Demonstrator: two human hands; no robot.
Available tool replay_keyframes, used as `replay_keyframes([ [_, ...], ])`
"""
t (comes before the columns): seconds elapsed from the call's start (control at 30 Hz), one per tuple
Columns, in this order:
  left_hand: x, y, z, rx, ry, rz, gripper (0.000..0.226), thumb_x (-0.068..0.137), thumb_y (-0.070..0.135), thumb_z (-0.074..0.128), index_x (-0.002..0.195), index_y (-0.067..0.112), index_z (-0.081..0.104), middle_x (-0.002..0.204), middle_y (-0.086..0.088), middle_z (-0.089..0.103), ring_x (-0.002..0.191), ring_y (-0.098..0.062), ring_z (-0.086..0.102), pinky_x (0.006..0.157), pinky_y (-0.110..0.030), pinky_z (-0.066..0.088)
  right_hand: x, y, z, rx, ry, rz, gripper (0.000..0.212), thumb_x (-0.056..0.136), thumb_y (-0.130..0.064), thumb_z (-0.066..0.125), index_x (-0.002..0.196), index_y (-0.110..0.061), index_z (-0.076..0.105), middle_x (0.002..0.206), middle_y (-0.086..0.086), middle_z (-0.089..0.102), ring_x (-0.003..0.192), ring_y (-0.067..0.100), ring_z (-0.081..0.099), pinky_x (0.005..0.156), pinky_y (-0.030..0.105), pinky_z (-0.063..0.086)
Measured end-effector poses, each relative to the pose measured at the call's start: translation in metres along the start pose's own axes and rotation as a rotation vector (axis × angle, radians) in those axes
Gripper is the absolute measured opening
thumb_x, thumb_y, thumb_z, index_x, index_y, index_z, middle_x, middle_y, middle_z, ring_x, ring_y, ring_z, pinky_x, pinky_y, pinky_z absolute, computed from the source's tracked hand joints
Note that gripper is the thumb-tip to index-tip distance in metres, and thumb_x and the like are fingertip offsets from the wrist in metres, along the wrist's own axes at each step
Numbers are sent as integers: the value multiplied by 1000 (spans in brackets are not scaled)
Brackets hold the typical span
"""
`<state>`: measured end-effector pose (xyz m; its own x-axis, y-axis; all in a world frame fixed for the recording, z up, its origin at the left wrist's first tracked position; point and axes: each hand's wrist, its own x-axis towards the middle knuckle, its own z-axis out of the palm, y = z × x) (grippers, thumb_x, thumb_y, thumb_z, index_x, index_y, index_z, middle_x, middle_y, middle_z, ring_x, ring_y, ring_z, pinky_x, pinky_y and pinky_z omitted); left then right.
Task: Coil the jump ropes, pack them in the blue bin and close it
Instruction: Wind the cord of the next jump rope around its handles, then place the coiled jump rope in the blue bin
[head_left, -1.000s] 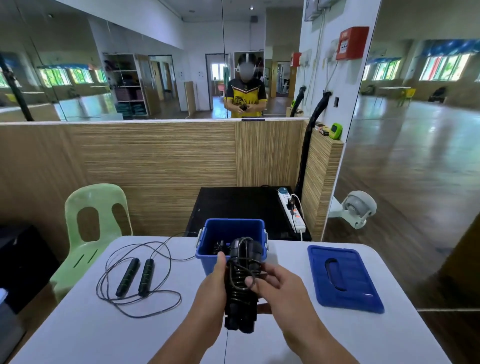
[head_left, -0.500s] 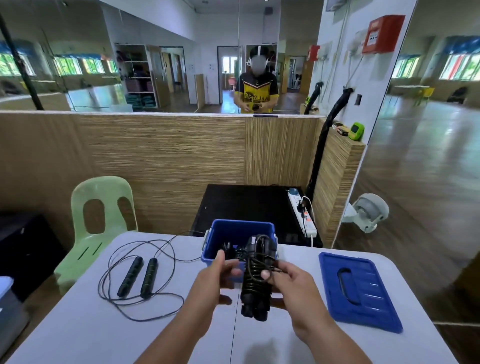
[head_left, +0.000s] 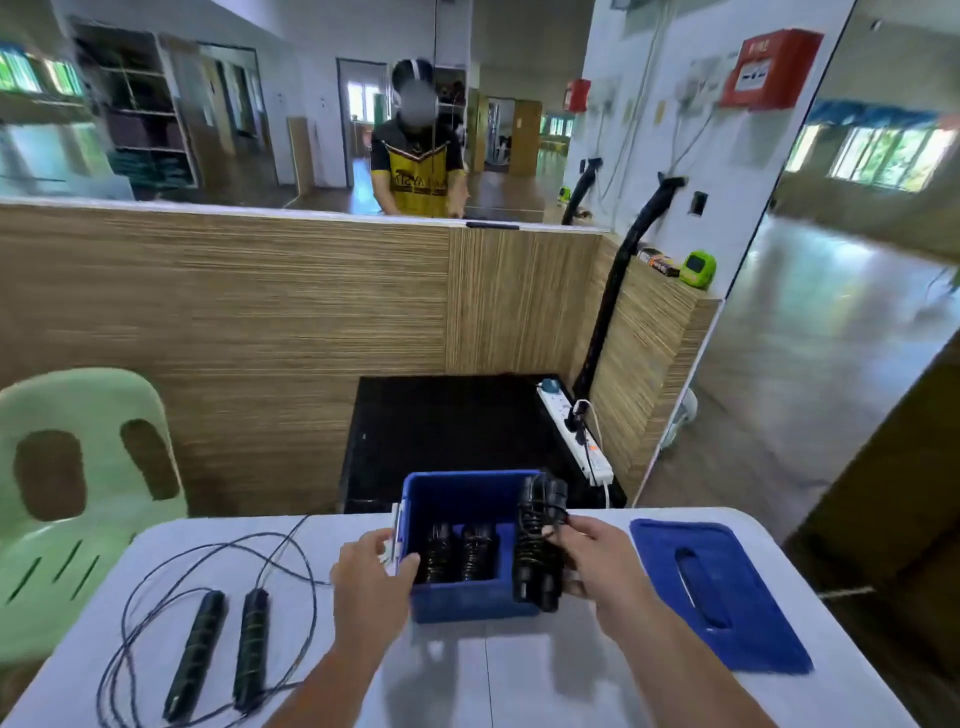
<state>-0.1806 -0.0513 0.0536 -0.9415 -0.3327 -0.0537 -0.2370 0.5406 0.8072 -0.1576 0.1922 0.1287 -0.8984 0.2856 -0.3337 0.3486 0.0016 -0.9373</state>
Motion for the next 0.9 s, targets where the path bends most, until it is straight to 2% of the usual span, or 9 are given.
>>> replay_keyframes([
  [0.2, 22, -14, 25, -137, -129, -250, 87, 87, 34, 81, 155, 5, 35, 141, -25, 56, 128, -40, 55, 105, -45, 46, 46, 2, 26, -134, 72, 81, 16, 81, -13, 73, 68, -8, 67, 57, 7, 61, 42, 16, 56, 40, 24, 45],
  [0.27, 20, -10, 29, -202, -194, -338, 90, 92, 34, 75, 160, 5, 23, 147, -23, 53, 131, -38, 54, 103, -41, 44, 65, 7, 36, -187, 90, 114, 23, 67, -28, 76, 66, -6, 70, 62, 12, 69, 54, 27, 68, 52, 39, 60],
  [0.33, 17, -9, 35, -218, -202, -400, 83, 96, 31, 69, 160, 6, 23, 130, -18, 62, 120, -36, 58, 96, -39, 45, 95, 27, 42, -231, 98, 109, 32, 58, -34, 75, 70, -5, 74, 69, 16, 75, 68, 36, 74, 66, 53, 63],
  [0.4, 17, -13, 42, -250, -190, -436, 71, 98, 25, 65, 157, 6, 31, 121, -16, 63, 114, -35, 59, 93, -38, 46, 97, 24, 55, -246, 122, 112, 30, 59, -31, 78, 70, -3, 74, 67, 15, 74, 65, 34, 74, 64, 51, 63],
  [0.47, 16, -13, 45, -252, -175, -432, 48, 98, 20, 62, 142, 5, 51, 121, -18, 66, 109, -35, 62, 87, -37, 46, 90, 14, 65, -261, 161, 129, 24, 69, -26, 80, 70, -5, 70, 62, 9, 70, 58, 28, 69, 58, 38, 58],
  [0.53, 13, -13, 45, -238, -158, -386, 11, 97, 14, 60, 102, 9, 68, 91, -14, 68, 82, -27, 61, 70, -34, 42, 93, 15, 70, -291, 204, 162, 22, 76, -25, 80, 71, -9, 66, 65, 7, 68, 61, 25, 67, 60, 33, 52],
  [0.6, 11, -15, 46, -218, -150, -337, 22, 96, 12, 58, 74, 14, 60, 70, -9, 59, 65, -22, 52, 60, -33, 35, 100, 20, 74, -322, 234, 180, 24, 74, -28, 79, 77, -7, 68, 69, 9, 70, 67, 28, 68, 67, 37, 58],
  [0.7, 8, -16, 46, -212, -140, -340, 29, 96, 10, 56, 67, 15, 51, 63, -6, 50, 59, -20, 44, 57, -33, 31, 107, 27, 80, -403, 242, 188, 29, 76, -32, 74, 87, -5, 70, 69, 6, 69, 67, 27, 67, 70, 40, 60],
  [0.9, 4, -21, 50, -225, -126, -303, 29, 95, 9, 55, 67, 13, 50, 61, -4, 47, 58, -19, 40, 57, -33, 31, 115, 46, 83, -498, 202, 233, 21, 92, -18, 60, 105, -3, 65, 87, 12, 67, 68, 27, 59, 56, 28, 42],
])
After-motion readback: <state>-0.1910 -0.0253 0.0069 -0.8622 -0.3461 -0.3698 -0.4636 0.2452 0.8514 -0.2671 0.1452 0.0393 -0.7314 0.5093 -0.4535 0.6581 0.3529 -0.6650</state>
